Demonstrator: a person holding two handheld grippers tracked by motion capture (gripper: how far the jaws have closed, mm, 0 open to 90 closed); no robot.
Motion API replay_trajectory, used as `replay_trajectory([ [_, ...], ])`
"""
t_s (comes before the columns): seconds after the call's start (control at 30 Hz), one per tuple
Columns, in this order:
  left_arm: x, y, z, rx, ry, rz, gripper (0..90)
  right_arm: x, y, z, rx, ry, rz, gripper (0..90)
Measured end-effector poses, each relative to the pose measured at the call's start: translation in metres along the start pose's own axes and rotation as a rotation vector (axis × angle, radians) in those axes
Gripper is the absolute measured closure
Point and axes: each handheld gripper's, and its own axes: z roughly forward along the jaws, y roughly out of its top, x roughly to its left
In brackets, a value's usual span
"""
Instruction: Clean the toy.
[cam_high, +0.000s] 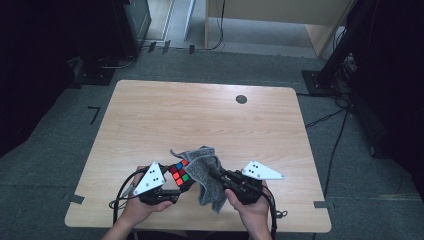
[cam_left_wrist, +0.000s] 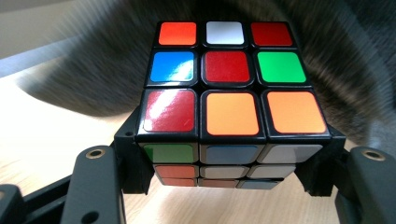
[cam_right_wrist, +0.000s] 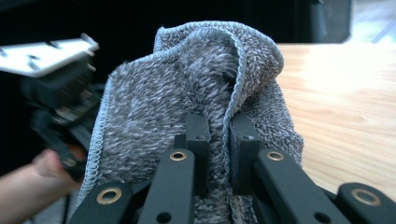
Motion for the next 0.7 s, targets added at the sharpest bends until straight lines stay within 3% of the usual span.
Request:
replay_trajectory([
  [0.1, -0.003, 0.002, 0.000, -0.013, -0.025, 0.009, 34.1, 0.005, -0.002, 0.005, 0.022, 0.050, -0.009, 81.9],
  [0.17, -0.003, 0.003, -0.001, -0.005, -0.021, 0.006, 34.1, 0.005, -0.007, 0.012, 0.052, 0.053, -0.017, 81.8],
  [0.23, 0.002, 0.002, -0.003, -0.019, -0.036, -0.024, 34.1, -0.002, -0.013, 0.016, 0.068, 0.061, 0.033, 81.8],
  [0.3, 0.007, 0.002, -0.006, -0.040, -0.045, -0.051, 34.1, -0.008, -0.017, 0.019, 0.147, 0.016, 0.032, 81.8],
  [0.33, 0.007, 0.002, -0.005, -0.031, -0.039, -0.041, 34.1, -0.010, -0.019, 0.020, 0.166, -0.005, 0.026, 81.9],
  [0.47, 0.002, -0.001, 0.000, 0.017, -0.037, 0.005, 34.1, -0.007, -0.008, 0.009, 0.076, -0.010, 0.021, 81.8],
  [0.57, -0.003, 0.000, 0.004, 0.025, -0.050, 0.021, 34.1, 0.004, 0.000, 0.003, 0.009, 0.024, -0.013, 81.5],
  [0.67, -0.005, 0.002, 0.002, 0.011, -0.052, 0.025, 34.1, 0.008, -0.006, 0.010, 0.050, 0.024, -0.042, 81.6],
  [0.7, -0.004, 0.002, 0.001, 0.013, -0.049, 0.025, 34.1, 0.006, -0.011, 0.013, 0.051, 0.013, -0.029, 81.6],
])
